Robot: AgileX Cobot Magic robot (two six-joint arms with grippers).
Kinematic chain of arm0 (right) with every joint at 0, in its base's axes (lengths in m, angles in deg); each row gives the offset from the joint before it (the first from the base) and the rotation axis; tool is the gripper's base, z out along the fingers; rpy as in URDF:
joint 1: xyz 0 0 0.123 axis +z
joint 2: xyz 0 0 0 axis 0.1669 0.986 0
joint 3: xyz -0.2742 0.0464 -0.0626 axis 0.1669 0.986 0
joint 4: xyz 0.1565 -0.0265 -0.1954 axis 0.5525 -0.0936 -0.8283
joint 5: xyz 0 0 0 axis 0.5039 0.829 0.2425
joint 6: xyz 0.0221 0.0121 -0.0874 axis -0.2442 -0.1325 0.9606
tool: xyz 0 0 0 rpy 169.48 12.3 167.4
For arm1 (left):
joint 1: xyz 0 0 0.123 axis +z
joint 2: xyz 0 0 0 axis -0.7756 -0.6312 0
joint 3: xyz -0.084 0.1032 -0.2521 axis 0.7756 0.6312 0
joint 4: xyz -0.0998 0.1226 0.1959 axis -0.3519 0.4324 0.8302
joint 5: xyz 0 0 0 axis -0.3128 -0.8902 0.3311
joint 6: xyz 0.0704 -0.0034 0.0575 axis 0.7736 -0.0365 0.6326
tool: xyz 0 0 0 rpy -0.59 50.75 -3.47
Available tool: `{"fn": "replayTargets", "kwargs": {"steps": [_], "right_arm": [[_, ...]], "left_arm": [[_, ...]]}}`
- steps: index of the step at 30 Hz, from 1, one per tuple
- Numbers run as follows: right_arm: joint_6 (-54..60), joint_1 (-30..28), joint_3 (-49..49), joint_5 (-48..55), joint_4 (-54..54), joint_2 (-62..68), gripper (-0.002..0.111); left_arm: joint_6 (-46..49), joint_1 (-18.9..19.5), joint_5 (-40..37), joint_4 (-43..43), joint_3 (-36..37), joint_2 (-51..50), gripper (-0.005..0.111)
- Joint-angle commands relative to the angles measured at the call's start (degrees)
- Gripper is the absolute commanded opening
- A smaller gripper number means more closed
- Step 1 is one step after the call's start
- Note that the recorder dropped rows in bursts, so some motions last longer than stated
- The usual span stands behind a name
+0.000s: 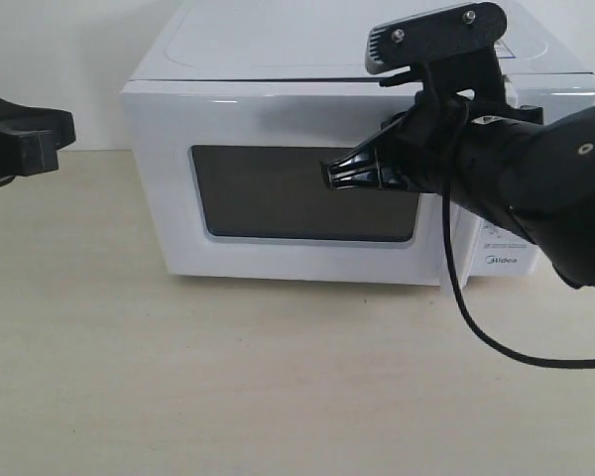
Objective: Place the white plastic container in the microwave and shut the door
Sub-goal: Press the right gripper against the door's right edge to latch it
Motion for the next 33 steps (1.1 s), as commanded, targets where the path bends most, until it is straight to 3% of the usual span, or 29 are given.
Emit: {"fn": "replayTargets", "kwargs": {"steps": [1,9,15,33], "right_arm": [[0.36,-0.59,-1.39,-5.06,-0.47,0.25,0.000],[-0.12,-5.04,-1.39,-3.32,-0.74,0.25,0.000],[-0.12,-5.04,-1.39,-3.26,-1.41,0.25,0.000],[0.21,-4.96,4.73,34.80,3.39,-20.24,0.000]], "left_arm": [[-0.17,-0.01,0.42,-0.11,-0.43,-0.23,0.004],[-0.17,-0.01,1.00,-0.11,-0.43,-0.23,0.004],[-0.17,-0.01,1.00,-0.11,-0.43,-0.23,0.004],[-0.07,-0.01,1.00,-0.11,-0.43,-0.23,0.004]]}}
